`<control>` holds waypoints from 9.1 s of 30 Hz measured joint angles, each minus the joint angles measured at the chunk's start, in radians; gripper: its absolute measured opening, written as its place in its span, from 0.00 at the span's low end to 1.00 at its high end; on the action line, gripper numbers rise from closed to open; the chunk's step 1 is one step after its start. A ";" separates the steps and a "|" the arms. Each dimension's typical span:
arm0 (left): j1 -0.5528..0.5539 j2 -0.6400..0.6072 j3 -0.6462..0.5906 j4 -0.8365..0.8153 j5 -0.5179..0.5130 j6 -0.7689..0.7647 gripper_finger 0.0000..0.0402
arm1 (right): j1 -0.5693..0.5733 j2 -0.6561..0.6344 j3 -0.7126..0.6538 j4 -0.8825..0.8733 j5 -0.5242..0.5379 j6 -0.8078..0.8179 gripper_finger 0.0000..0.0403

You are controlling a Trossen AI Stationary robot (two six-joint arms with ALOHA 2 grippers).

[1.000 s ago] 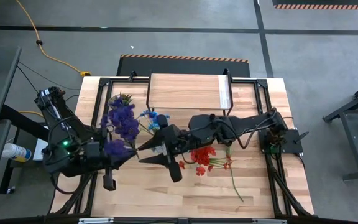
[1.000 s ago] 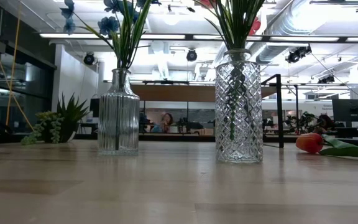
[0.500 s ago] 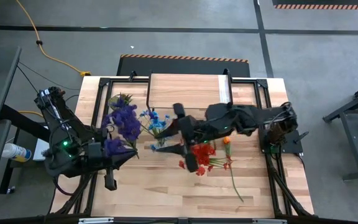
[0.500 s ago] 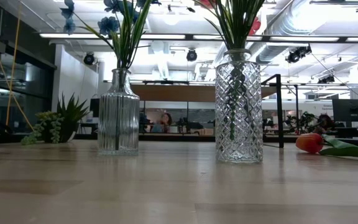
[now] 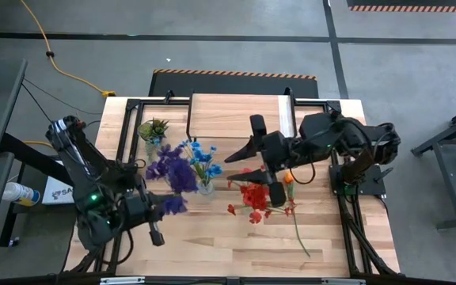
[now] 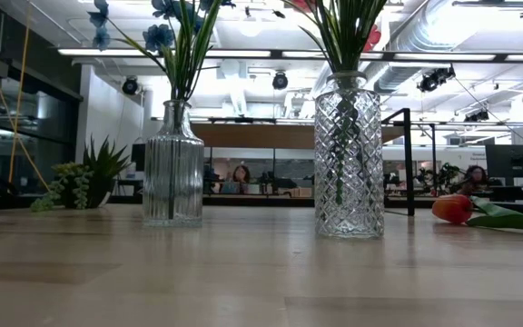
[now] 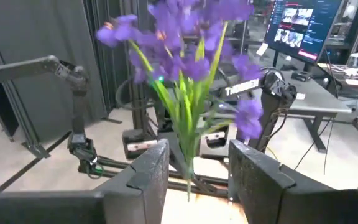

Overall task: Pick and place flowers into a vace then onto a shelf
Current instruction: Put the purple flowers into the left transparent vase

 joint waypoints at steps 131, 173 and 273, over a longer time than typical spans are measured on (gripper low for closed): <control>0.297 0.308 -0.277 -0.328 -0.161 -1.263 0.08 | 0.010 0.001 0.000 -0.292 0.109 -0.109 0.35; 0.295 0.381 -0.278 -0.326 -0.078 -1.270 0.08 | 0.011 0.001 0.000 -0.283 0.072 -0.102 0.35; 0.246 0.383 -0.281 -0.299 0.026 -1.270 0.48 | 0.010 0.031 0.000 -0.281 0.066 -0.103 0.35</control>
